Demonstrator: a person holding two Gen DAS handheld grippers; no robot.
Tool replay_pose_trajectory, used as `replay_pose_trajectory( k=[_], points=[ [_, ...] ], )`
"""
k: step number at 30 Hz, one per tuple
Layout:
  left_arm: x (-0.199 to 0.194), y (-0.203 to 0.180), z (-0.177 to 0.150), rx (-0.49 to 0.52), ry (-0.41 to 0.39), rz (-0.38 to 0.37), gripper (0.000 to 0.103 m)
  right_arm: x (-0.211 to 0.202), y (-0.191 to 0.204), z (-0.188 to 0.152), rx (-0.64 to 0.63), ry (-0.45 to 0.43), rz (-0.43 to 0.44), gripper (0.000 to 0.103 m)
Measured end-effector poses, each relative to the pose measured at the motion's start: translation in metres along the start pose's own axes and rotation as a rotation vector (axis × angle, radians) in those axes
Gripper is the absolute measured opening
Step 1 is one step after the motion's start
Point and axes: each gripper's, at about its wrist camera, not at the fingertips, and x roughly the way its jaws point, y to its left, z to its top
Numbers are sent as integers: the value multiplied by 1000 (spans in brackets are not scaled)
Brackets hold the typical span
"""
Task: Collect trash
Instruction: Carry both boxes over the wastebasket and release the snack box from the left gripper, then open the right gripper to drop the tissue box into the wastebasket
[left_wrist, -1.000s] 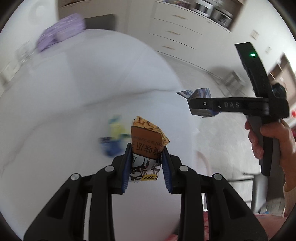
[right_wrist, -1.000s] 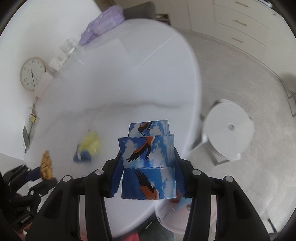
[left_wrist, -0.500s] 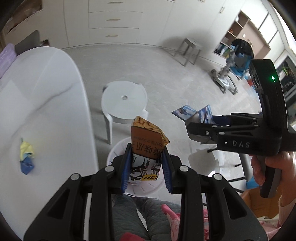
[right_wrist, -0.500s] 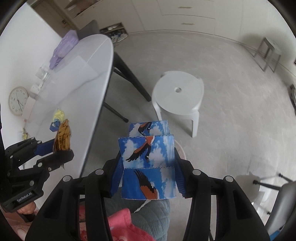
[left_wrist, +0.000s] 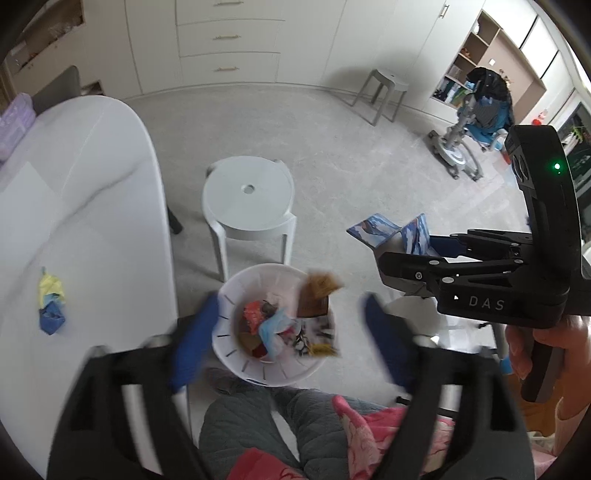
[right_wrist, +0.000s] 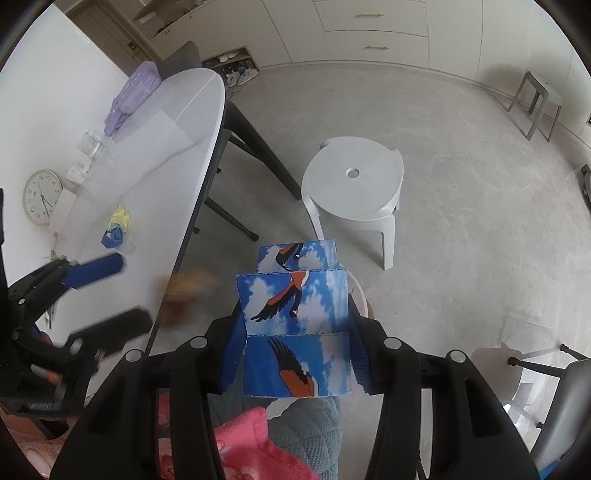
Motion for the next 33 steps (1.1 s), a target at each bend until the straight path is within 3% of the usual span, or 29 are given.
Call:
replay_pose_trajectory(
  k=[2, 7, 15, 17, 18, 19, 23, 33],
  points=[
    [-5, 1, 1, -2, -9, 25, 95, 2, 3, 0, -4, 3, 3, 49],
    [-11, 16, 0, -53, -3, 75, 95, 6, 8, 2, -25, 3, 16, 49],
    [-20, 48, -9, -173, -21, 91, 95, 18, 33, -3, -116, 45, 40, 53],
    [-23, 54, -12, -192, -29, 95, 95, 26, 39, -6, -148, 68, 41, 63],
    [-24, 59, -14, -206, -33, 97, 95, 30, 42, -7, -156, 77, 35, 80],
    [-25, 60, -15, -215, -33, 101, 95, 33, 44, -7, -160, 80, 23, 90],
    [-31, 70, -22, -257, -39, 123, 95, 40, 53, -5, -168, 67, -49, 96],
    [-40, 86, -28, -321, -58, 136, 95, 40, 59, 6, -165, 55, -55, 97]
  ],
)
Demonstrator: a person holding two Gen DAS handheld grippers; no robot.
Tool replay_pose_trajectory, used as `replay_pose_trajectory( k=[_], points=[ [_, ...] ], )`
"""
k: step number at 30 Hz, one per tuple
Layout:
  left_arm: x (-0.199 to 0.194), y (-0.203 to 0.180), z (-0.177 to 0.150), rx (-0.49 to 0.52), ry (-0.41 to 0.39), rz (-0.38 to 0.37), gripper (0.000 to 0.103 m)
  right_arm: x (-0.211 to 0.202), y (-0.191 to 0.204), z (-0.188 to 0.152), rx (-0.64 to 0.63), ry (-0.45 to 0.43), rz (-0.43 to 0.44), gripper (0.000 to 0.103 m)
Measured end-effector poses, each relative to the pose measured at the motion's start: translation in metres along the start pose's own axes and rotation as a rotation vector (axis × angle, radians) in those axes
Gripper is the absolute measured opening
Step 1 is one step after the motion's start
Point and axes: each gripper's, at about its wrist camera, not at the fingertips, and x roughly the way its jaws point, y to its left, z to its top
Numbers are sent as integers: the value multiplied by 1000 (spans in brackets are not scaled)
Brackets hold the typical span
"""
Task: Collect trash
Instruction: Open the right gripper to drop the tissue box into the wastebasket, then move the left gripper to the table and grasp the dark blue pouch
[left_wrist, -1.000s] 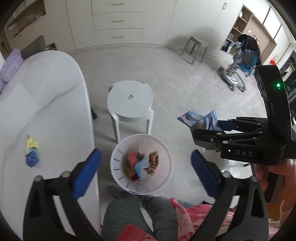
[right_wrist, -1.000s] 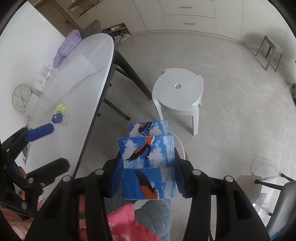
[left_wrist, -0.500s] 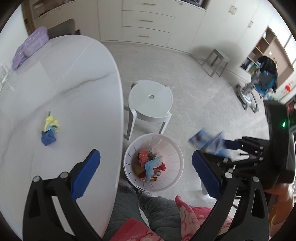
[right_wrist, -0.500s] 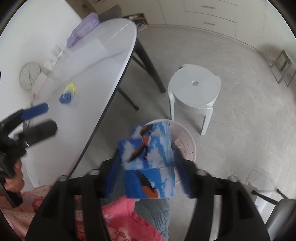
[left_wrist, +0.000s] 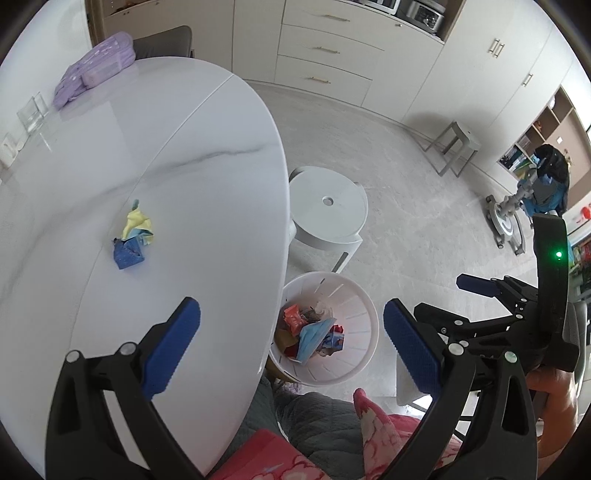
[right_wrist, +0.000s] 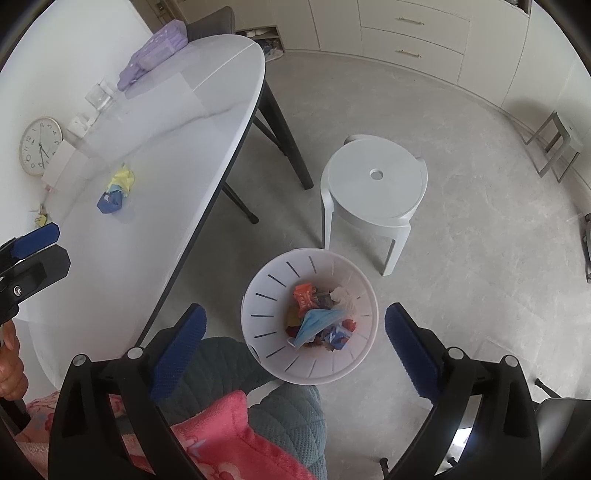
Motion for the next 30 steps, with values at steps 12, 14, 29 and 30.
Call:
replay_pose_trajectory(
  k=[12, 14, 29, 30],
  points=[
    [-10, 47, 3, -112, -37, 63, 95, 6, 25, 21, -28, -13, 36, 97],
    [-11, 62, 4, -127, -54, 95, 95, 9, 35, 30, -47, -11, 44, 97],
    [50, 163, 16, -99, -48, 148, 92, 44, 109, 93, -183, 39, 66, 97],
    [56, 166, 18, -83, -45, 150, 92, 46, 112, 95, -184, 47, 64, 97]
  ],
)
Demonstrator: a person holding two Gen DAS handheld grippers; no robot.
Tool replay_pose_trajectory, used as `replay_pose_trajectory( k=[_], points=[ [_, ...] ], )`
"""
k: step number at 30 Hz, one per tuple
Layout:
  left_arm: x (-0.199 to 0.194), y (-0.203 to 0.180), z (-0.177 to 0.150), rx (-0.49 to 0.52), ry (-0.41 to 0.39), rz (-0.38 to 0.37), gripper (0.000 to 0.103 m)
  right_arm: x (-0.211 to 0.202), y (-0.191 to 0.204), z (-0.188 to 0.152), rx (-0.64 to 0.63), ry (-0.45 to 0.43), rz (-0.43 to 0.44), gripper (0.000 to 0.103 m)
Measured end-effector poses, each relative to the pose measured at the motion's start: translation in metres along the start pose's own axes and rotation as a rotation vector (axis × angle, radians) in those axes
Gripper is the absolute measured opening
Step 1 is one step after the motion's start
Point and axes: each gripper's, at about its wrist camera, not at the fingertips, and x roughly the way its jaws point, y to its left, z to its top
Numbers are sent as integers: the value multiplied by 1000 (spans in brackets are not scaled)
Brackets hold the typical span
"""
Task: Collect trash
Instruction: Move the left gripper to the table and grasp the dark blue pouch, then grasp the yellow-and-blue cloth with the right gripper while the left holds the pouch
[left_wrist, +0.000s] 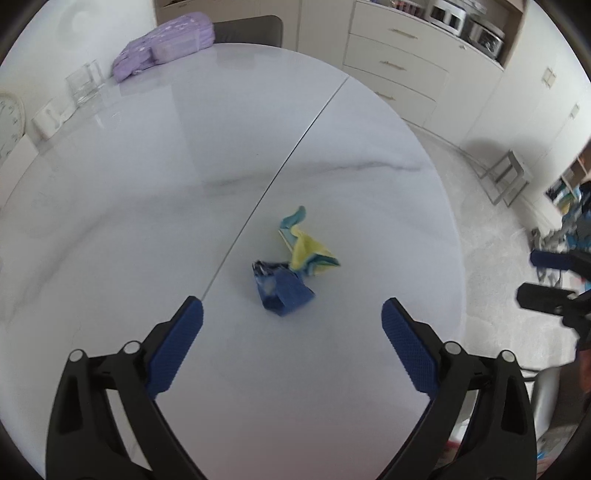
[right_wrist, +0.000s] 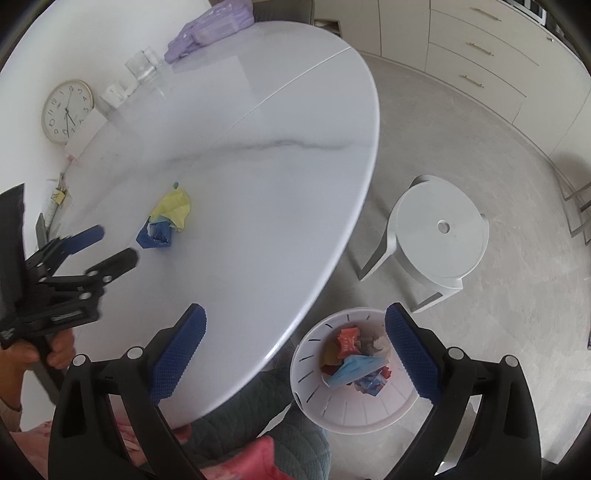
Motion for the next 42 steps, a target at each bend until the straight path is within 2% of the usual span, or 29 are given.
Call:
replay_pose_trajectory(
  k=[2, 4, 9, 12, 17, 22, 33, 39, 42],
  points=[
    [10, 2, 2, 28, -1, -8, 85, 4, 4, 5, -4, 13, -2, 97],
    [21, 5, 4, 47, 2, -28, 83, 10, 9, 10, -17, 29, -6, 97],
    [38, 7, 5, 80, 7, -40, 70, 23, 20, 20, -40, 53, -12, 97],
    [42, 5, 4, 80, 8, -37, 67, 28, 23, 24, -30, 59, -7, 97],
    [50, 4, 3, 63, 25, -40, 54, 34, 24, 28, -18, 58, -5, 97],
    [50, 8, 1, 47, 7, -31, 43, 38, 29, 31, -28, 58, -4, 97],
    [32, 26, -3, -35, -24, -22, 39, 45, 69, 46, -141, 24, 36, 97],
    [7, 43, -5, -98, -21, 46, 39, 70, 111, 61, -234, 9, 68, 97],
    [-3, 56, -8, -138, -16, 67, 39, 86, 130, 67, -271, 21, 43, 91]
  ],
)
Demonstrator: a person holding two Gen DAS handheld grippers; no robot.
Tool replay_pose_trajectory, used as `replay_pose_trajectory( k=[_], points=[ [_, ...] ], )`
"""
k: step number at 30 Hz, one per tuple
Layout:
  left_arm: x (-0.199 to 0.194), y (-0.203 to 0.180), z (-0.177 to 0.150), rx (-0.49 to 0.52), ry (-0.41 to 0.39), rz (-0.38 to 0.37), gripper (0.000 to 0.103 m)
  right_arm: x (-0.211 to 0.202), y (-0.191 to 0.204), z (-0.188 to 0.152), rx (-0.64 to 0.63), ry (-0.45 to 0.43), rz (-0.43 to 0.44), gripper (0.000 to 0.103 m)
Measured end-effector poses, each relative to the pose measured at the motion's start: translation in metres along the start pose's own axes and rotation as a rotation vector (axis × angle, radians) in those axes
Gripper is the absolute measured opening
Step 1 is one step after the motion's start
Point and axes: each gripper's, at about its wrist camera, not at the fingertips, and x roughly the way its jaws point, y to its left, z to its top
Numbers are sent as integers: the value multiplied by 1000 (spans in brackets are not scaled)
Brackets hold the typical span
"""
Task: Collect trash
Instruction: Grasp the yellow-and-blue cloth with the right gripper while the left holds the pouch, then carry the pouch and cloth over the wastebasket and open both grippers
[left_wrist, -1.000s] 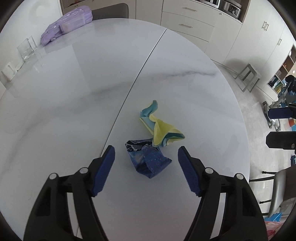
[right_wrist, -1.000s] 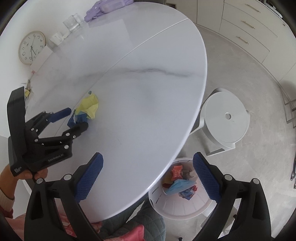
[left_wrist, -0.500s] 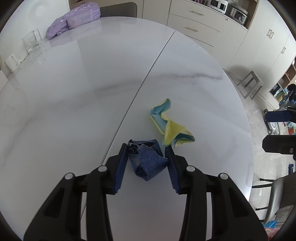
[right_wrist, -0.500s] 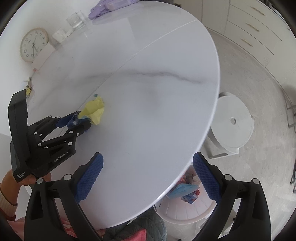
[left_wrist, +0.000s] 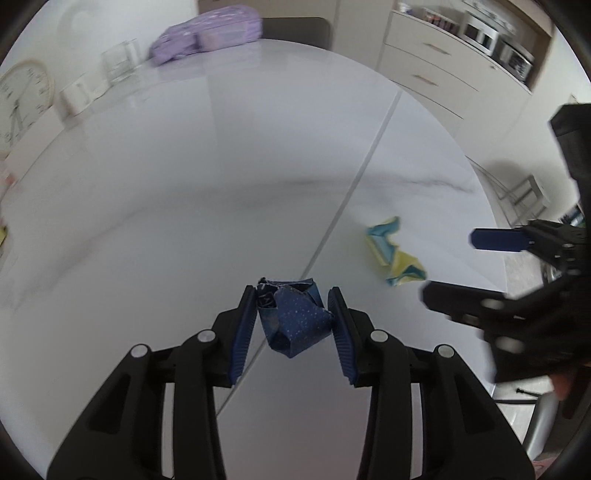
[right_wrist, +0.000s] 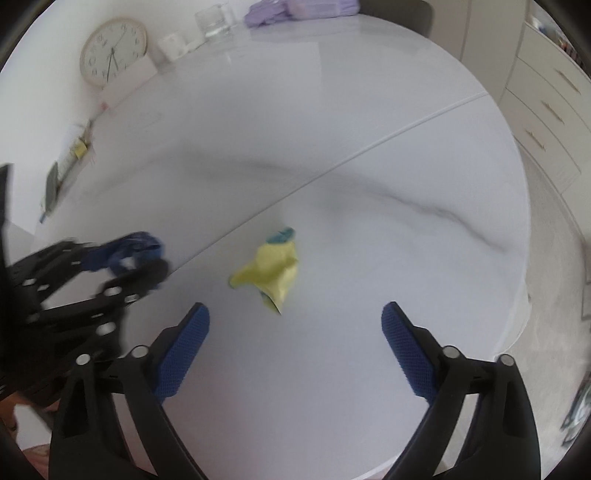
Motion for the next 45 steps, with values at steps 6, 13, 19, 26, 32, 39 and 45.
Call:
replay_pose_trajectory(
  k=[6, 13, 19, 26, 32, 39, 45],
  points=[
    [-8, 26, -10, -87, 5, 15, 39, 35, 13, 12, 5, 78, -21, 76],
    [-9, 32, -12, -103, 2, 19, 39, 38, 27, 15, -89, 68, -67, 37],
    [-14, 17, -13, -61, 0, 9, 39, 21, 14, 8, -43, 47, -22, 33],
    [-31, -38, -6, 68, -14, -66, 39, -39, -37, -32, 38, -3, -41, 33],
    [-49, -107, -14, 167, 0, -211, 39, -97, -95, -105, 165, -42, -85, 33],
    [-69, -189, -43, 345, 27, -290, 39, -110, -135, -190, 299, -13, -97, 33],
    [-77, -235, -61, 453, 41, -272, 39, -88, -133, -220, 324, 2, -65, 34]
  ],
)
